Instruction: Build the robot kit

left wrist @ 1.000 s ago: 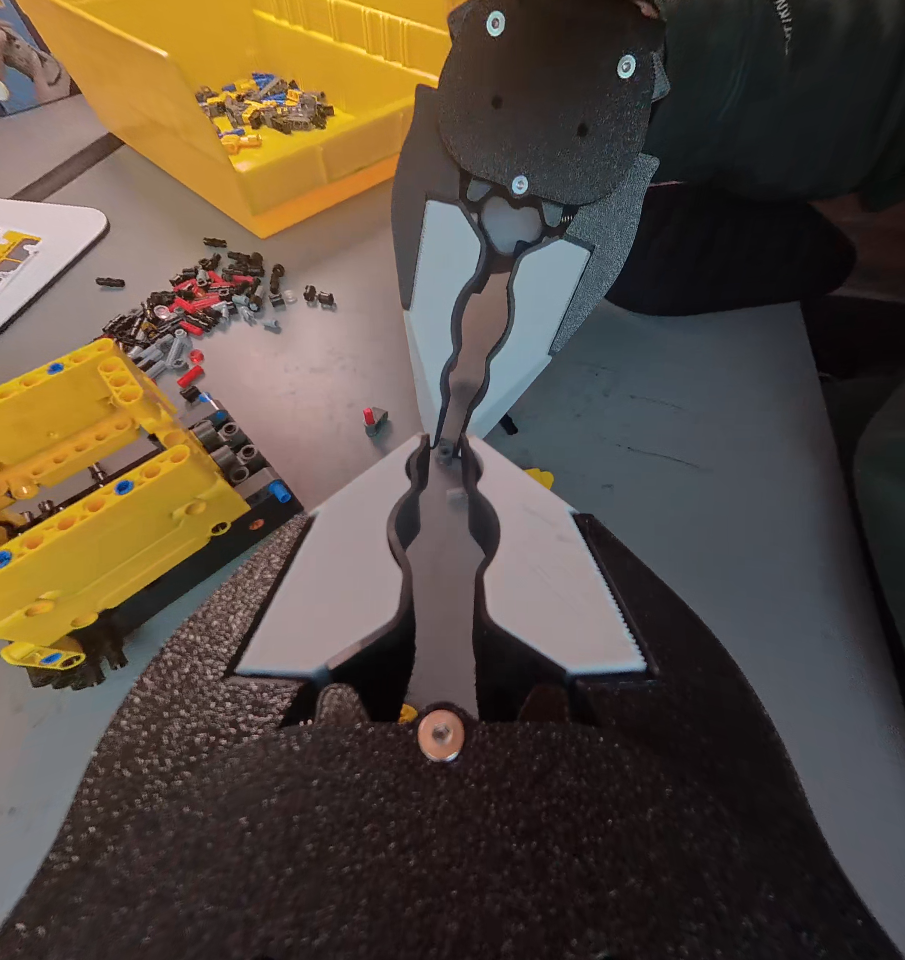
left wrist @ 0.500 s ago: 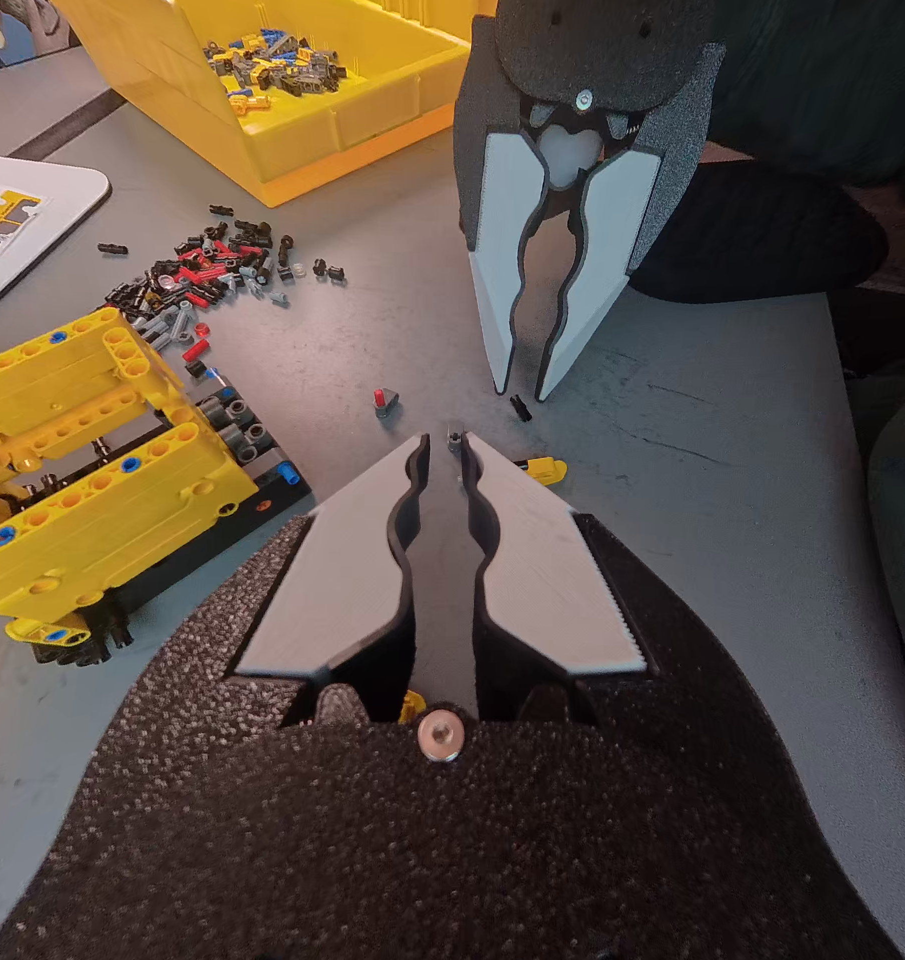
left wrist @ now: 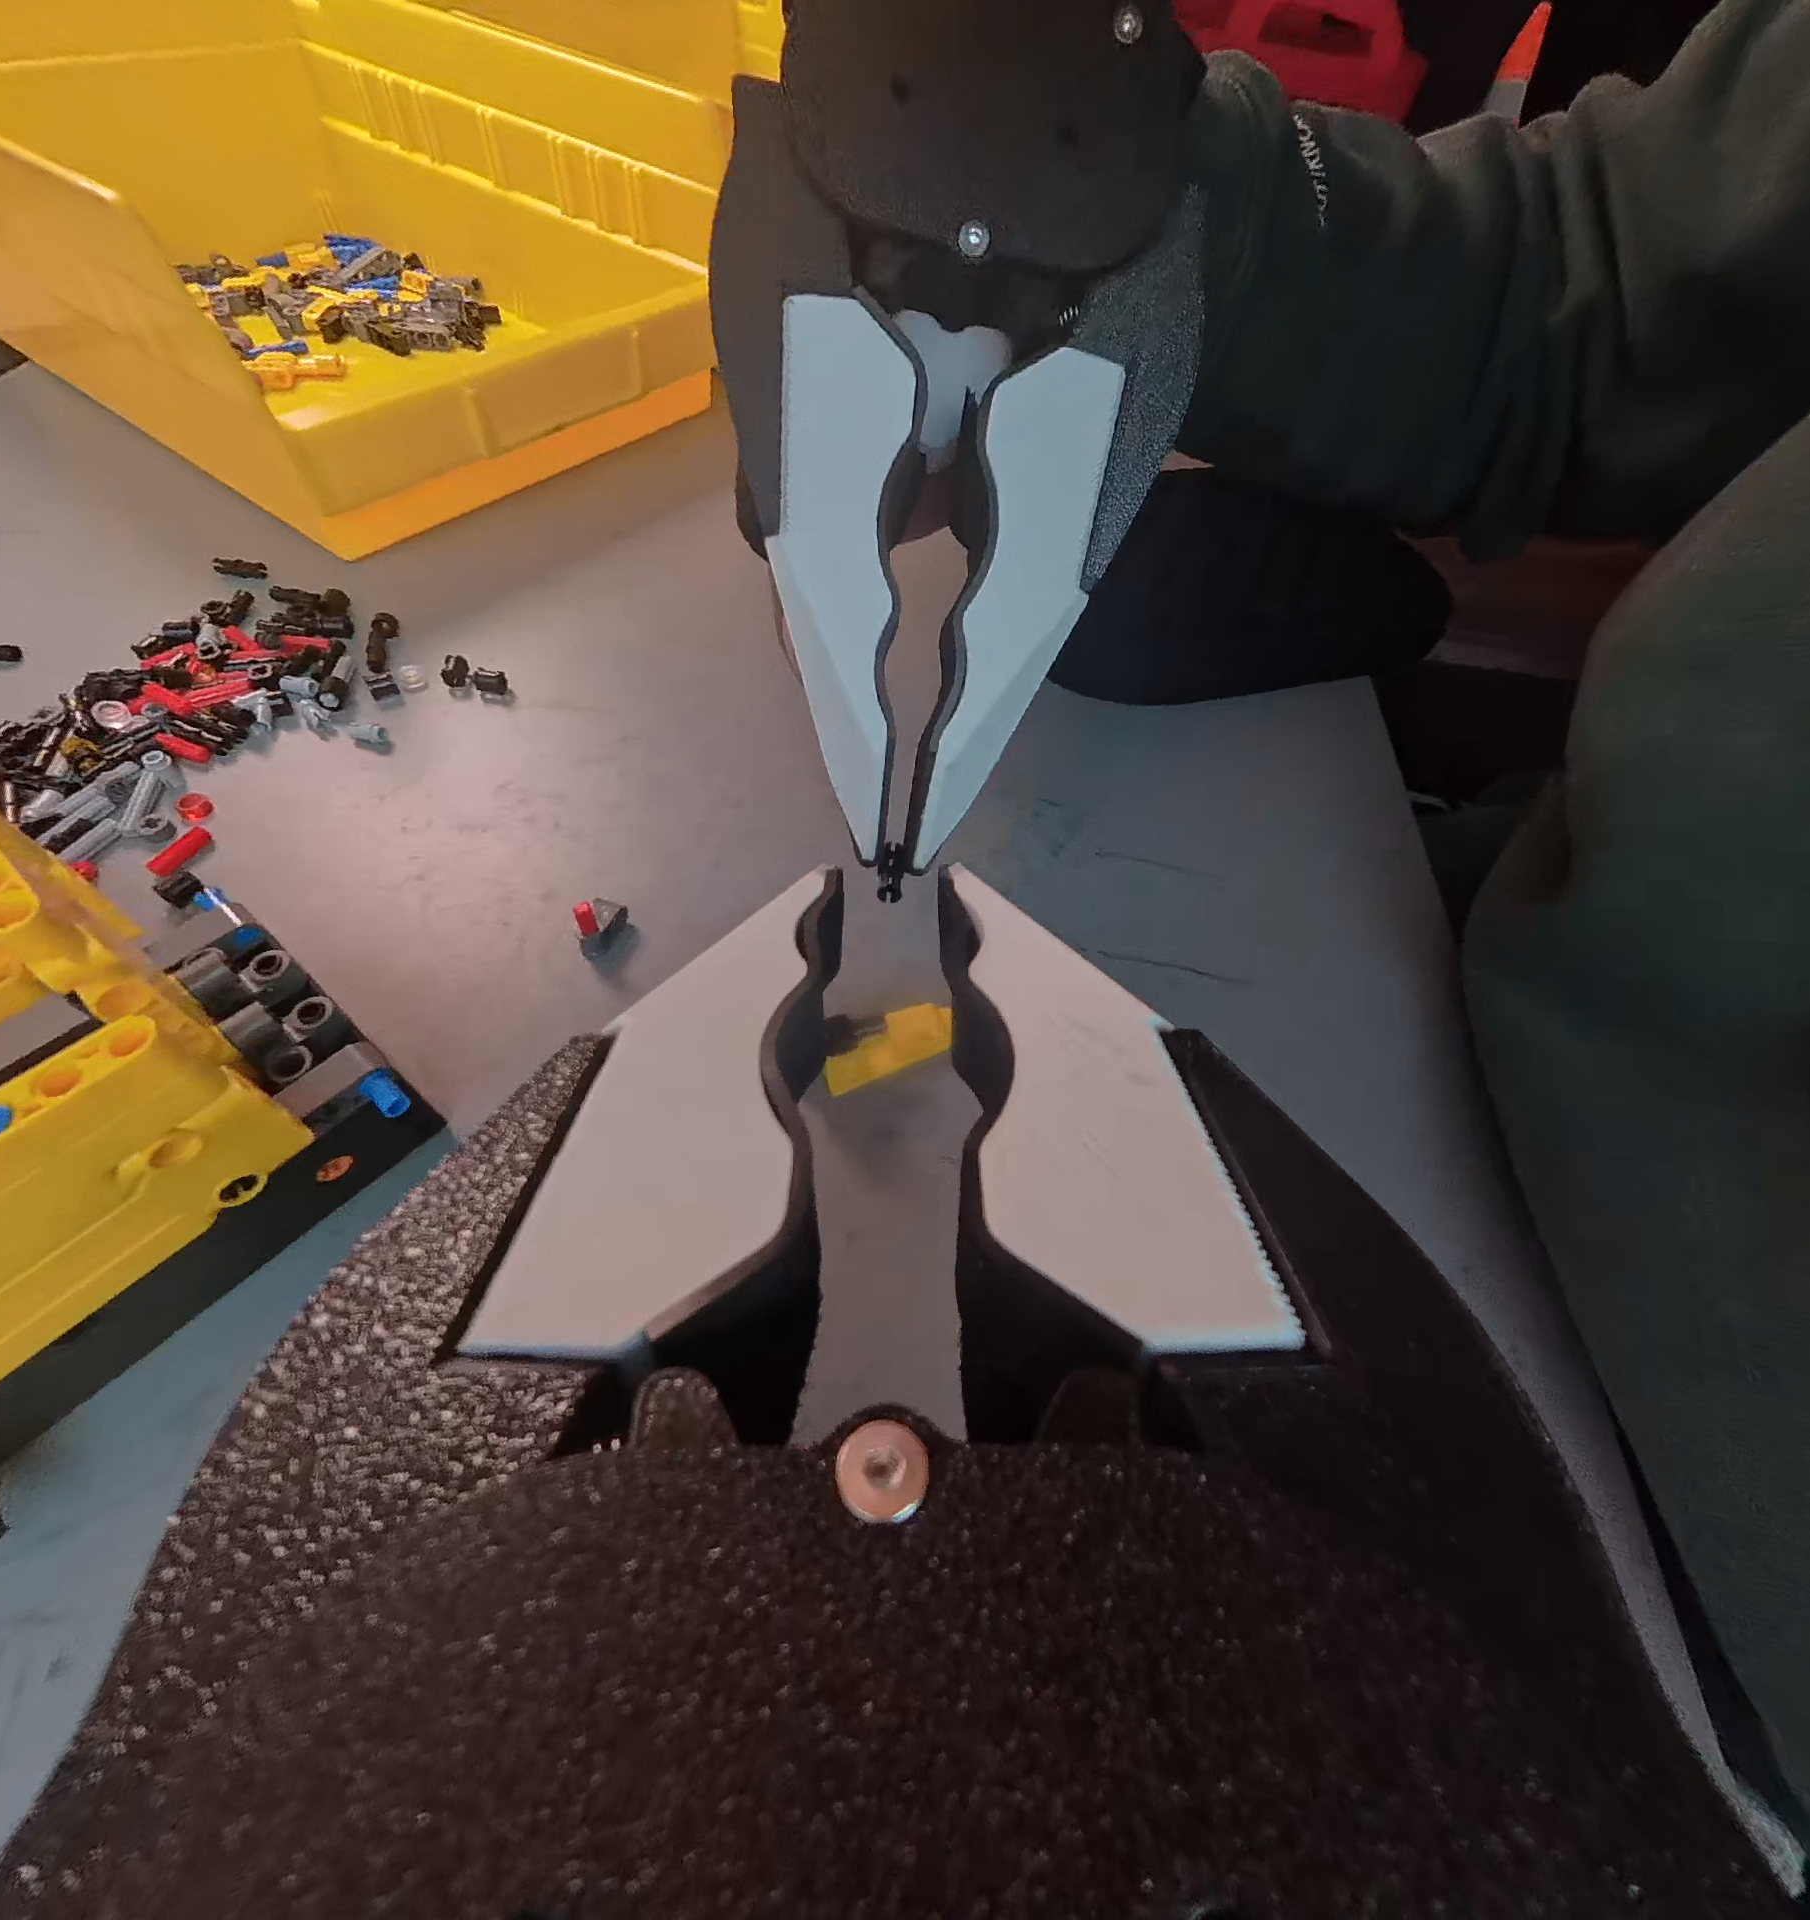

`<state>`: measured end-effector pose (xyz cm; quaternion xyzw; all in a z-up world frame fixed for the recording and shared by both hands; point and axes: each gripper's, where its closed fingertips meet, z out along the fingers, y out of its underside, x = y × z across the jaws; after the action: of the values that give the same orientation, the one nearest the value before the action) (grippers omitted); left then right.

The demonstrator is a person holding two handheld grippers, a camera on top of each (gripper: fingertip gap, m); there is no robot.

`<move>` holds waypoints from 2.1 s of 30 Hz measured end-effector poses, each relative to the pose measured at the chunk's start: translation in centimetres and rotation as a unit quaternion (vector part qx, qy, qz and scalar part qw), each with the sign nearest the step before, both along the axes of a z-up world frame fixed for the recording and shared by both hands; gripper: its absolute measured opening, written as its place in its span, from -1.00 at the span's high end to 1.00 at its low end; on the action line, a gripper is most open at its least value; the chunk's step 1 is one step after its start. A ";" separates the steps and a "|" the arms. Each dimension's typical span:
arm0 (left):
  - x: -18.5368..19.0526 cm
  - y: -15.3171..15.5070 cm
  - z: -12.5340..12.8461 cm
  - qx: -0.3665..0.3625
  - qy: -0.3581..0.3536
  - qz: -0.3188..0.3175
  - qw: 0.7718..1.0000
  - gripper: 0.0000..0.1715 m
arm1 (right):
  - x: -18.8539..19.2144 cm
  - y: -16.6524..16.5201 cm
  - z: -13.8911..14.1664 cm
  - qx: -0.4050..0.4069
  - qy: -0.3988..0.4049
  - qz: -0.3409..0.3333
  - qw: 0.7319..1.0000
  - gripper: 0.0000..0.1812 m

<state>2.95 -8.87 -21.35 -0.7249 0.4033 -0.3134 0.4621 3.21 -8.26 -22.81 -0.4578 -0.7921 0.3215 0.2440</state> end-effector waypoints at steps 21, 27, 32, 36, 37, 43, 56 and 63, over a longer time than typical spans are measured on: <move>0.2 -0.4 0.6 0.010 -0.009 -0.013 1.000 0.95 | -1.1 -1.1 2.5 -0.031 0.067 0.015 0.997 0.96; 0.0 -0.5 2.2 0.029 -0.048 -0.017 0.998 0.95 | -1.1 -1.0 3.7 -0.026 0.106 0.020 0.994 0.93; 0.0 -0.7 2.4 0.035 -0.051 -0.019 0.998 0.95 | -1.2 -1.1 3.7 -0.025 0.109 0.020 0.993 0.95; 0.0 -0.7 2.5 0.033 -0.056 -0.019 0.998 0.95 | -1.2 -1.0 3.9 -0.027 0.115 0.019 0.993 0.95; 0.0 -0.7 2.6 0.033 -0.057 -0.020 0.998 0.95 | -1.2 -1.1 3.9 -0.028 0.117 0.020 0.993 0.94; -0.1 -0.7 2.8 0.031 -0.063 -0.021 0.997 0.95 | -1.3 -1.1 4.4 -0.027 0.133 0.024 0.990 0.94; -0.2 -0.9 3.4 -0.001 -0.102 -0.032 0.994 0.94 | -1.4 -1.4 5.2 -0.002 0.175 0.039 0.984 0.96; -0.3 -0.8 3.0 0.002 -0.091 -0.028 0.995 0.95 | -1.3 -1.2 4.9 -0.007 0.168 0.037 0.985 0.96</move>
<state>2.67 -9.65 -18.31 -0.6812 0.3803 -0.3900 0.4891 1.90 -9.49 -17.95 -0.3696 -0.7542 0.4077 0.3583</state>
